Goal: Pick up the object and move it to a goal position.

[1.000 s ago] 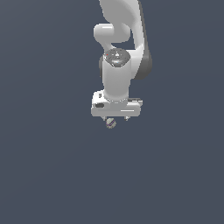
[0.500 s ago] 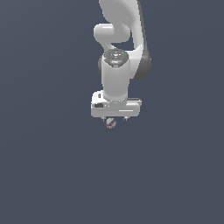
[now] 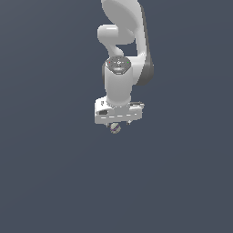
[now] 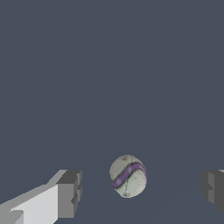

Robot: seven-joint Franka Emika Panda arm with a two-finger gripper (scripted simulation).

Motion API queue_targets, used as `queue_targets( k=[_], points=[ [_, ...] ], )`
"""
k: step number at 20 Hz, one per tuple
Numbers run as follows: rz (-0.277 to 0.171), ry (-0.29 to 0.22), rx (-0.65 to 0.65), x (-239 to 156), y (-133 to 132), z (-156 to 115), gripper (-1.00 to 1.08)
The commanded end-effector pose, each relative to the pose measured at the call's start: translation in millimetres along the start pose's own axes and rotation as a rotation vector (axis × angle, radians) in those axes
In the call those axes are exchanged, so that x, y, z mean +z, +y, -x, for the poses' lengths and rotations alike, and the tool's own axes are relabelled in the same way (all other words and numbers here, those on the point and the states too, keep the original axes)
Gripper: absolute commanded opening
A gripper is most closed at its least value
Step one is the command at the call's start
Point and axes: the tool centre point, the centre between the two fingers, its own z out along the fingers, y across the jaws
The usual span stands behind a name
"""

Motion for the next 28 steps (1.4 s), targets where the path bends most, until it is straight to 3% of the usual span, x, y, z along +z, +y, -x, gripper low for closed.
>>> queue_targets(
  k=[1,16,28],
  points=[
    [0.002,-0.001,-0.051,7.2,1.5,5.1,1.00],
    [0.005,-0.007,-0.426,55.3,7.6,45.4,1.00],
    [0.003,-0.007,-0.559,70.5,7.9,60.9,1.00]
  ],
)
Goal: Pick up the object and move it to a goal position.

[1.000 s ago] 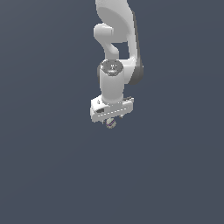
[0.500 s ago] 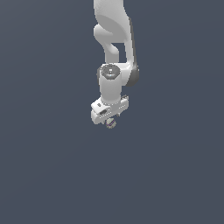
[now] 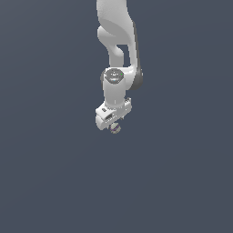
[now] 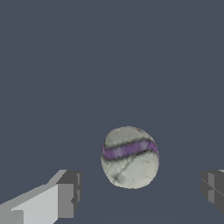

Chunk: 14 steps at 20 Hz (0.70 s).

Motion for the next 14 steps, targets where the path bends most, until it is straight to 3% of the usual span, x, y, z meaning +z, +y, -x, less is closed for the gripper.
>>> queue_targets(
  k=[1,14],
  points=[
    [0.000,0.000,-0.011,1.0,-0.6,0.9,1.00],
    [0.000,0.000,-0.011,37.1,-1.3,1.8,1.00]
  ],
)
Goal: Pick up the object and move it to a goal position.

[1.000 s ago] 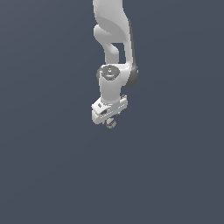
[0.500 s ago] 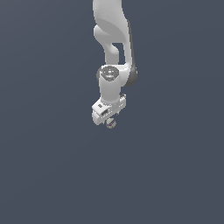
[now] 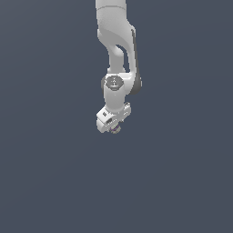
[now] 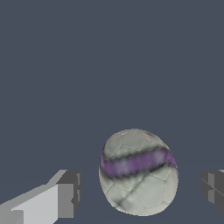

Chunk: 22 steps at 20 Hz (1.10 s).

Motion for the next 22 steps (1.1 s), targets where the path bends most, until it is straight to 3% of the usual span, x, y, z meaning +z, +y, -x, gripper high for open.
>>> queue_targets(
  k=[1,7,8,22],
  points=[
    [0.000,0.000,-0.001,11.4,-0.3,0.3,1.00],
    [0.000,0.000,-0.002,21.7,0.2,-0.1,1.00],
    [0.000,0.000,-0.002,21.7,0.2,-0.1,-1.00],
    [0.001,0.001,-0.001,17.9,-0.5,1.2,-1.00]
  ],
)
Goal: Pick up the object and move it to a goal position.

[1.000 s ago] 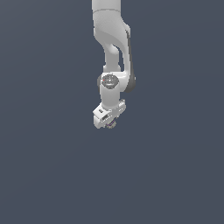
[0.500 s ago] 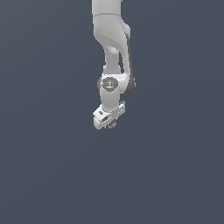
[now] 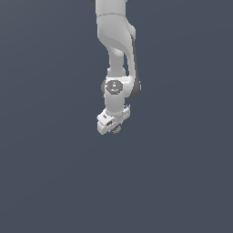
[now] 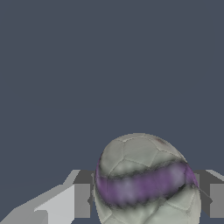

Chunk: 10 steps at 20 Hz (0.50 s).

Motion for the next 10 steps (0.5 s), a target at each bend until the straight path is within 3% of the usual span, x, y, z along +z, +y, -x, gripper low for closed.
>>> queue_targets(
  k=[1,10],
  points=[
    [0.001,0.001,0.000,-3.5,-1.1,0.9,-1.00],
    [0.001,0.001,0.000,-33.9,-15.8,13.9,-1.00]
  ],
)
